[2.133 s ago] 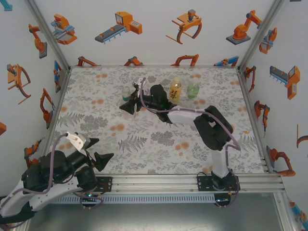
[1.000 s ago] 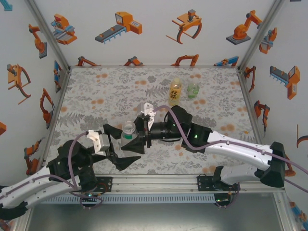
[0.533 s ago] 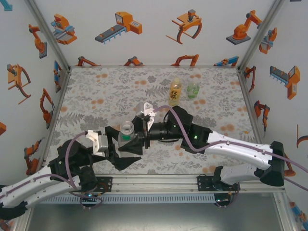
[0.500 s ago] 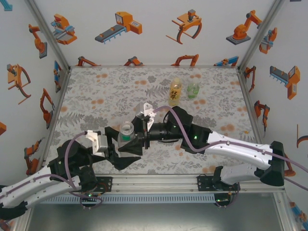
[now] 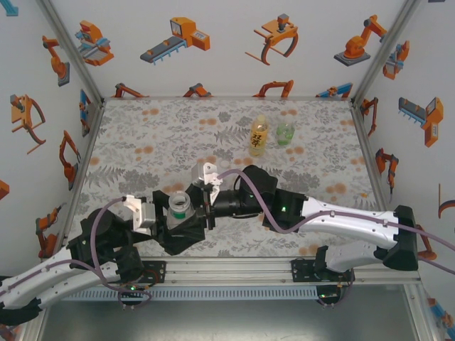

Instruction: Screw on the bottle caps

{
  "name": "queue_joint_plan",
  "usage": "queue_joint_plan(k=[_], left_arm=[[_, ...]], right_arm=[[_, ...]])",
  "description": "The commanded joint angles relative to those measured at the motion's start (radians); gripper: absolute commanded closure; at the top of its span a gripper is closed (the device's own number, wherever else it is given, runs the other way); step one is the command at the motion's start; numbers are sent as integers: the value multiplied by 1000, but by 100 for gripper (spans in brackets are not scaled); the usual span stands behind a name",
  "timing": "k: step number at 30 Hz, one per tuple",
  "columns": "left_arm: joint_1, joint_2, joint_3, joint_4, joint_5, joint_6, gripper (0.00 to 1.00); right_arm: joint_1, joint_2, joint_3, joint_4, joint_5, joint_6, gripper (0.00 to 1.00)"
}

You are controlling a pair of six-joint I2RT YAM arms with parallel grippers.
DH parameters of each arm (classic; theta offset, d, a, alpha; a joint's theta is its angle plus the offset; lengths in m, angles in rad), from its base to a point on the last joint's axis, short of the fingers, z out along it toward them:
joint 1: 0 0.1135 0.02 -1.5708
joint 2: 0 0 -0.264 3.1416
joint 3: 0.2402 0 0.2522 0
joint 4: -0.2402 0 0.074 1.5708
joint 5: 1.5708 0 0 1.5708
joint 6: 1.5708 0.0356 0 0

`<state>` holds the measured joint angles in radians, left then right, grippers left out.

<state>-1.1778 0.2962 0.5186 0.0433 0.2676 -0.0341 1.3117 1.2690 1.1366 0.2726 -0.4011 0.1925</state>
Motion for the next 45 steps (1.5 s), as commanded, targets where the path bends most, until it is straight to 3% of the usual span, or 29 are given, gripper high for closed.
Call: queue_joint_plan(k=[1, 12, 18, 20, 26, 31, 34, 40, 45], left_arm=[[-4, 10, 18, -2, 51, -9, 29], [-5, 8, 15, -11, 13, 5, 49], [-5, -2, 18, -31, -27, 14, 58], [-4, -4, 21, -46, -51, 16, 61], [-4, -8, 51, -128, -215, 19, 69], [-4, -16, 73, -206, -381, -6, 84], [-4, -33, 67, -225, -428, -18, 88], [-3, -42, 70, -284, -542, -102, 95], [-2, -88, 50, -290, -554, -144, 98]], right_arm=[[6, -7, 45, 18, 52, -38, 60], [8, -47, 25, -9, 67, -51, 59], [8, -79, 7, -56, 123, -73, 34], [6, -96, 6, -90, 150, -88, 29], [5, -172, -19, -213, 319, -125, 26], [-18, -206, -27, -375, 540, -123, 24], [-83, -205, -57, -437, 633, -48, 24], [-278, -124, -93, -511, 616, 121, 29], [-397, 17, -44, -580, 596, 186, 33]])
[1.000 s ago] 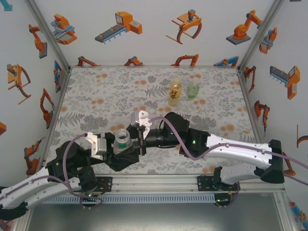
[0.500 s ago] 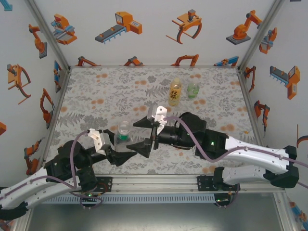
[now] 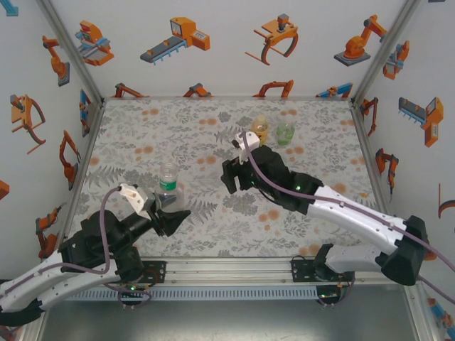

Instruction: Screw on the bottle caps

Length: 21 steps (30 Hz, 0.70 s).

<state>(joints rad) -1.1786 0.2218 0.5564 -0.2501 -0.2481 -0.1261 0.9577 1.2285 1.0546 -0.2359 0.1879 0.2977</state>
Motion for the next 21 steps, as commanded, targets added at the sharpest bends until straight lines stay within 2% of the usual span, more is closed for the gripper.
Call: queue_joint_plan(k=[1, 12, 21], left_arm=[[0, -12, 6, 8, -30, -56, 98], [1, 65, 1, 39, -16, -83, 98], [1, 91, -1, 51, 4, -122, 98]], right_arm=[[-66, 88, 54, -83, -14, 87, 34], [-196, 501, 392, -299, -143, 89, 35], [-251, 774, 602, -348, -151, 89, 35]])
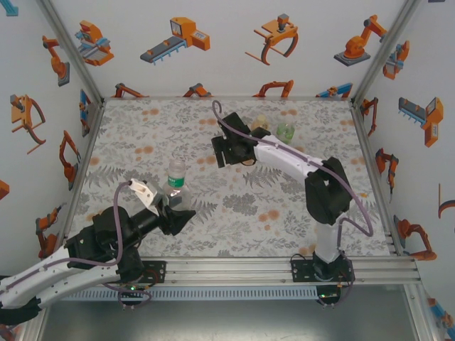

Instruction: Screw on the bottle caps

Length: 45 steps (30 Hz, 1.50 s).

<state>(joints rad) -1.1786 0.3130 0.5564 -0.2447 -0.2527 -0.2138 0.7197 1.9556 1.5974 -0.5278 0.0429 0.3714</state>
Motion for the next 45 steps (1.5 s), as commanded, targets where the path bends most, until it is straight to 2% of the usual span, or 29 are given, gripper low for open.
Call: queue_joint_plan(k=[1, 7, 16, 29, 32, 35, 39, 45], left_arm=[[2, -1, -4, 45, 7, -41, 99], [4, -15, -24, 50, 8, -66, 99], [3, -38, -26, 21, -6, -99, 99], [3, -55, -26, 3, -21, -127, 98], [3, -50, -28, 4, -21, -129, 97], [3, -43, -32, 8, -30, -131, 97], [3, -23, -33, 19, -35, -133, 97], [3, 27, -48, 67, -45, -132, 96]], right_arm=[[-15, 74, 78, -60, -6, 12, 36], [-20, 199, 177, -66, 20, -1, 36], [-26, 336, 297, -91, 24, -25, 42], [-36, 405, 352, -111, 25, -40, 52], [-36, 410, 359, -126, 20, -42, 54], [-36, 406, 366, -143, 20, -46, 62], [-34, 362, 341, -152, 14, -47, 66], [-12, 194, 153, -118, 5, -14, 67]])
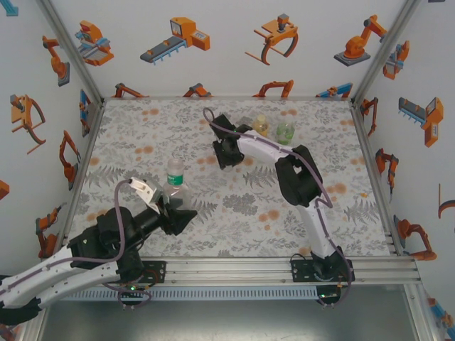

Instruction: Screw on the bottle caps

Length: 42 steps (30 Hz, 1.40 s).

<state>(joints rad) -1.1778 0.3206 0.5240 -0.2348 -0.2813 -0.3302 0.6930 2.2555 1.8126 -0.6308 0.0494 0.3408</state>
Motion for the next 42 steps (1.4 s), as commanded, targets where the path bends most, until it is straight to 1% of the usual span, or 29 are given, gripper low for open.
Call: queue_joint_plan(k=[1, 10, 13, 19, 24, 32, 37, 40, 42], left_arm=[[3, 28, -20, 71, -17, -18, 96], [15, 117, -47, 162, -21, -41, 96], [22, 154, -44, 184, -16, -53, 96], [54, 233, -44, 225, 10, -80, 95], [88, 296, -45, 268, 43, -107, 95], [117, 360, -44, 316, 64, -117, 95], [116, 379, -53, 321, 65, -136, 95], [119, 378, -63, 333, 60, -147, 94], [119, 378, -70, 338, 52, -151, 93]], right_arm=[[21, -143, -109, -7, -4, 23, 67], [101, -475, -507, 51, 32, 132, 67], [138, -564, -626, 81, 39, 186, 66], [183, -684, -808, 126, 65, 267, 66], [197, -718, -883, 147, 94, 291, 66], [197, -678, -938, 183, 118, 279, 62], [198, -665, -929, 174, 116, 280, 54], [197, -682, -919, 155, 116, 280, 49], [197, -704, -913, 138, 117, 283, 47]])
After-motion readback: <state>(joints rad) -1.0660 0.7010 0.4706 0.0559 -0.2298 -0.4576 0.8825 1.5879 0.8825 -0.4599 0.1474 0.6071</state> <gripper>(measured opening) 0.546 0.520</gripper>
